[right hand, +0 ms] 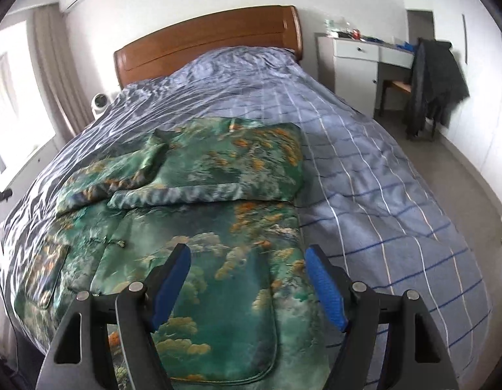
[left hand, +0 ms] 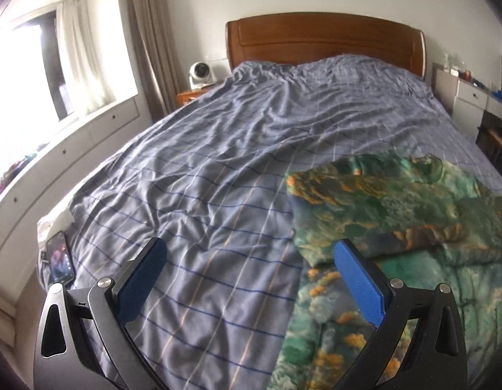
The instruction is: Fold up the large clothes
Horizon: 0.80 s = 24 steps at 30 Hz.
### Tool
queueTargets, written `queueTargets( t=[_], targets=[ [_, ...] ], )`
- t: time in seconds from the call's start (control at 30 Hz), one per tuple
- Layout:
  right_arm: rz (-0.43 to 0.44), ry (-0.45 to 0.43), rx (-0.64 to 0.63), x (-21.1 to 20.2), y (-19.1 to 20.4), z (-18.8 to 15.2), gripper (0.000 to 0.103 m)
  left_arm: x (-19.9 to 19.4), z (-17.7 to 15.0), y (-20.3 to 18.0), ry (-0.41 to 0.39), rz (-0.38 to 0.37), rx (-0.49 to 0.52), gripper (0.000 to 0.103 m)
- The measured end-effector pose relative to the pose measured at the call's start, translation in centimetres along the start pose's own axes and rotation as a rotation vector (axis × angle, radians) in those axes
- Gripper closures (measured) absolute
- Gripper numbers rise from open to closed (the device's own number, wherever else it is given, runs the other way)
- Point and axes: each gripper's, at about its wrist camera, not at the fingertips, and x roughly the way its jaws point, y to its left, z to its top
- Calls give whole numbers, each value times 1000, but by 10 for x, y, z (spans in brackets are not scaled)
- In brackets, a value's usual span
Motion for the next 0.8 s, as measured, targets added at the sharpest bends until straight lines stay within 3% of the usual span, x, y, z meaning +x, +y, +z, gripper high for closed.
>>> queueTargets(
  t=[0.33,0.5,0.53,0.67,0.8],
  targets=[
    [4,-6,-41,-6,9,-8,28,-13,-13,-10,-4,27,-3,1],
    [-23,3,-66,-1,11,-16,28,-19,-44,-4,38,-77,11,1],
    [-28,8,-70,1,11,-17,27,-21,-50,-2,36,-70,33,1],
    [-39,32,-99,3,13,-19,27,-36,-63,17,-7,97,190,1],
    [-48,0,-153,-8,18,-13,27,-68,-52,56,-90,195,239,1]
  ],
)
